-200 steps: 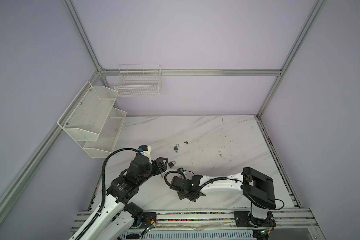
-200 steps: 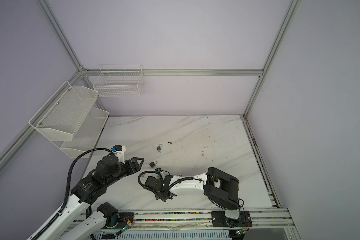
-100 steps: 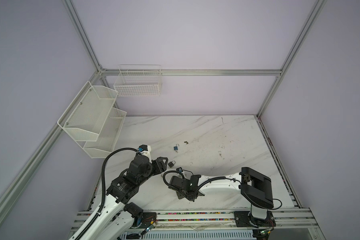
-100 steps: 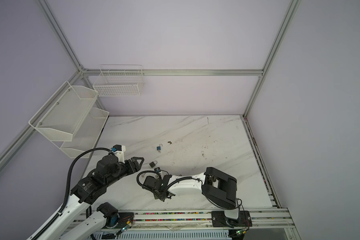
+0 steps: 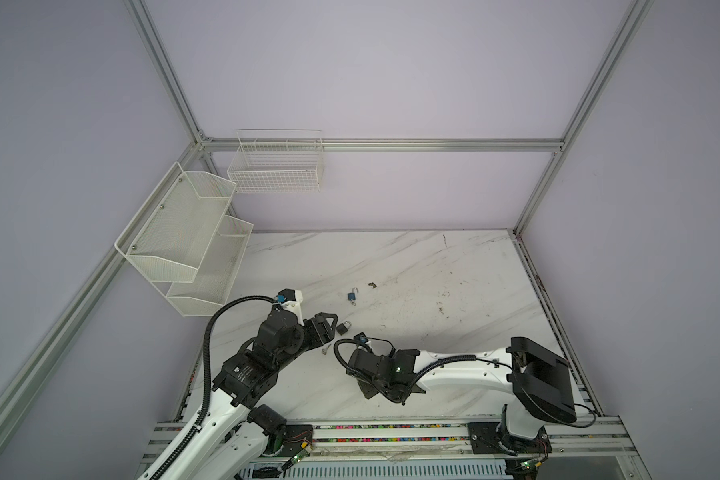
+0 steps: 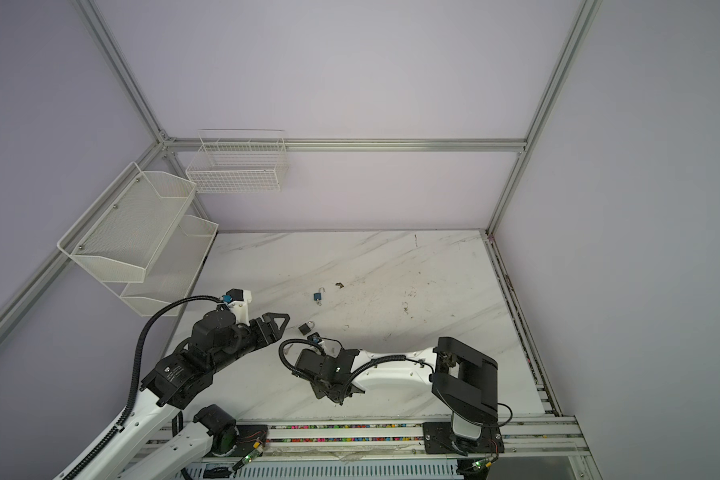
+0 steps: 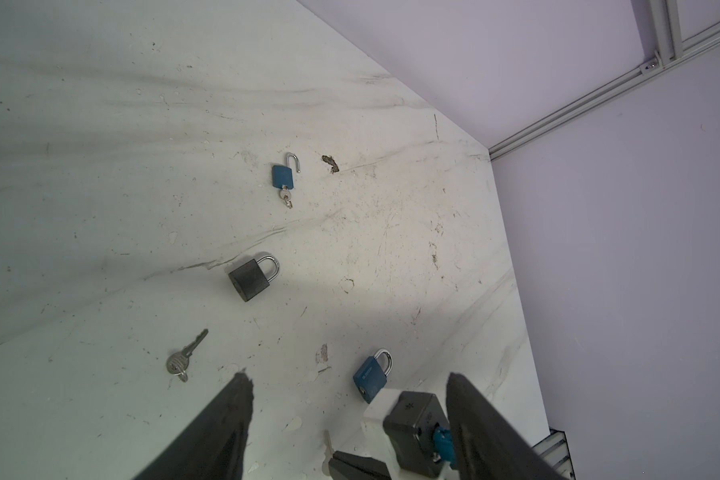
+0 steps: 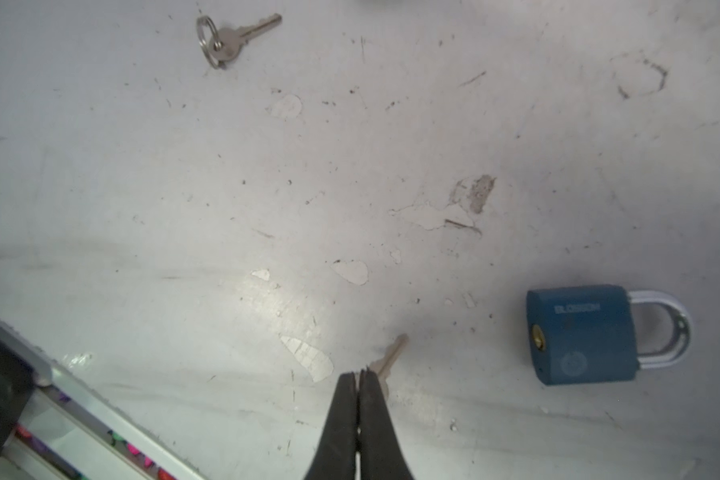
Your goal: Unlock with the key
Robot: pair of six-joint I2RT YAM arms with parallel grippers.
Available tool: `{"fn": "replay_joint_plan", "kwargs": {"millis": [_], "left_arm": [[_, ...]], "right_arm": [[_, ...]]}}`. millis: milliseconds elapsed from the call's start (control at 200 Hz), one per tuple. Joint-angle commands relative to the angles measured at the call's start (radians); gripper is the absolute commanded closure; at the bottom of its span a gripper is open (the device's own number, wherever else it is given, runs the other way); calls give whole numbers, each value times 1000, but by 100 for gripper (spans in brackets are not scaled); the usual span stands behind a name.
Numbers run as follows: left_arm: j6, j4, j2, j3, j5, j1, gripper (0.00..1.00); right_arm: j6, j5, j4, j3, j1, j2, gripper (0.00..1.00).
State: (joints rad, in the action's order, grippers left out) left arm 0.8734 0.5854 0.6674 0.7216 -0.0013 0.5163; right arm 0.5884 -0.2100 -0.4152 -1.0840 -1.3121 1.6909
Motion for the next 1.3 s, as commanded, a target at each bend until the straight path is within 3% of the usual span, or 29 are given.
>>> {"fn": "replay_joint_plan", "kwargs": {"millis": [0, 150, 235, 555, 845, 1055, 1295], "left_arm": [[37, -22, -8, -14, 41, -7, 26], [72, 22, -25, 16, 55, -9, 24], [159, -19, -50, -10, 76, -9, 24], [599, -305, -116, -164, 109, -9, 25], [895, -486, -107, -247, 12, -9, 25], [1008, -650, -34, -262, -18, -10, 26], [1095, -709, -4, -251, -42, -10, 28]], "right_arm": [[-141, -16, 25, 14, 28, -70, 100], [-277, -8, 56, 7, 34, -143, 100], [-300, -16, 64, -19, 45, -164, 100], [-244, -22, 241, -93, 99, -203, 100], [-221, -69, 499, -127, 125, -218, 100], [-199, -27, 652, -150, 125, -162, 100], [-185, -11, 723, -140, 126, -126, 100]]}}
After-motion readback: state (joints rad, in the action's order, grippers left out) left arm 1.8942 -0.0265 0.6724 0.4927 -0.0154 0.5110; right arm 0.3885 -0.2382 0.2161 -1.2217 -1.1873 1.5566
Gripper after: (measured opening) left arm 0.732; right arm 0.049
